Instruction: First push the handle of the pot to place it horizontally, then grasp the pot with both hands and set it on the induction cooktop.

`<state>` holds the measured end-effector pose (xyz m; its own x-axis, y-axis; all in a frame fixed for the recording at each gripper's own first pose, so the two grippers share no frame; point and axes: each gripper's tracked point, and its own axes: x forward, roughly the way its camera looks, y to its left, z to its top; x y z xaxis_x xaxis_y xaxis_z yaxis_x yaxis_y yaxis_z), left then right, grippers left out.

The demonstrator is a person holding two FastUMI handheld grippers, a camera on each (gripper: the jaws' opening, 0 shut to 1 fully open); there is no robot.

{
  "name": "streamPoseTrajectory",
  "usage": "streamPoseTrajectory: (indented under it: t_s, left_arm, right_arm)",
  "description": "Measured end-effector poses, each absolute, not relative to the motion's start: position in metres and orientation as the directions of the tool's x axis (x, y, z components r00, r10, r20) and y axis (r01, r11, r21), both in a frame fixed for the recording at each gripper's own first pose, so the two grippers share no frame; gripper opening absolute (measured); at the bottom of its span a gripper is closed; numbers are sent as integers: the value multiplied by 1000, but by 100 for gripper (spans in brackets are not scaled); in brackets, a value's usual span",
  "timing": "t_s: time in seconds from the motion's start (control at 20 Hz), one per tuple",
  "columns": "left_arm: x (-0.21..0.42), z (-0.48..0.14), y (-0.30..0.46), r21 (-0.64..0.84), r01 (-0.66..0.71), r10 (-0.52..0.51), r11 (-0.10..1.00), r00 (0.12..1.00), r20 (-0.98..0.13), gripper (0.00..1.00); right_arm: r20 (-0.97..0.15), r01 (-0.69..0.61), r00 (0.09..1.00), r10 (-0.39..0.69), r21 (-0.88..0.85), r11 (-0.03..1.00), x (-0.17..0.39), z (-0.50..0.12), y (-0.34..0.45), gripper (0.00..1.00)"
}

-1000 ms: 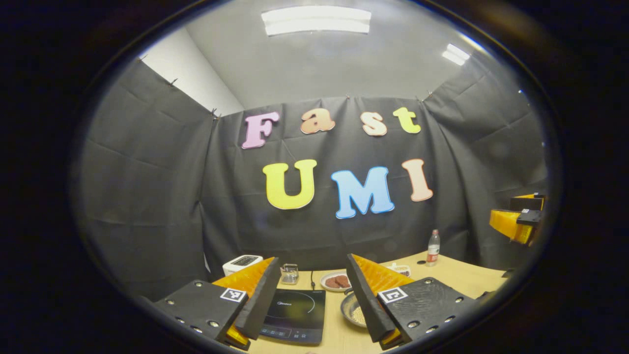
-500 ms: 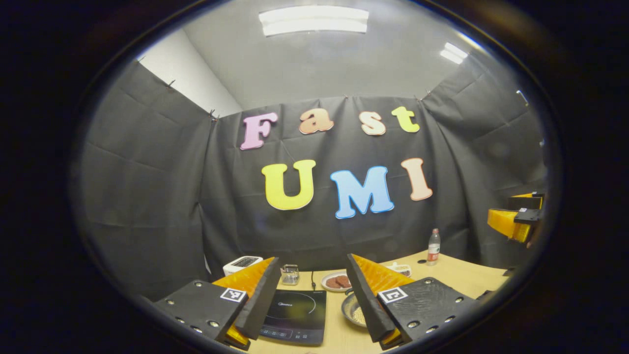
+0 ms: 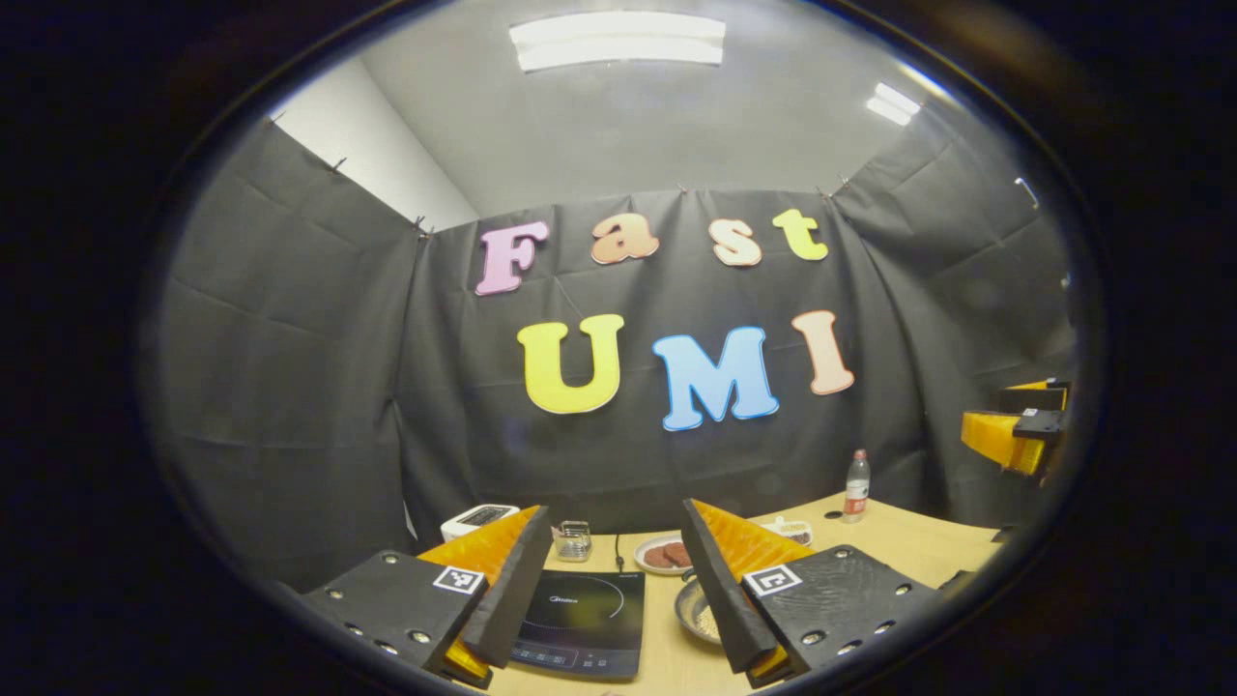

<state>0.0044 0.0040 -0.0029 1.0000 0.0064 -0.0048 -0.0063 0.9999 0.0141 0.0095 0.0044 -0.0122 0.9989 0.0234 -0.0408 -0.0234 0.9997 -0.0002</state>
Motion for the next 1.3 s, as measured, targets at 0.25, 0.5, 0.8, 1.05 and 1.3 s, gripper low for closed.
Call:
streamPoseTrajectory:
  t_s: [0.25,0.5,0.8,1.05,1.3]
  left_arm:
    - [8,-5,8,21,-10,10,1000,1000,-10,79]
    - [13,-4,12,30,-10,11,999,1000,-6,79]
    - [14,-3,16,30,-14,14,999,1000,4,80]
    - [18,-10,33,18,-16,16,1000,1000,3,79]
    - [18,-17,63,8,-18,18,1000,1000,3,79]
  right_arm:
    - [-44,-42,998,42,-1,999,12,-16,13,75]
    - [-48,-44,998,44,-10,999,16,-17,21,53]
    - [-64,-61,996,59,-26,998,18,-21,28,12]
    - [-124,-138,983,135,-15,990,20,-37,59,4]
    - [-237,-192,953,187,4,981,14,-72,90,4]
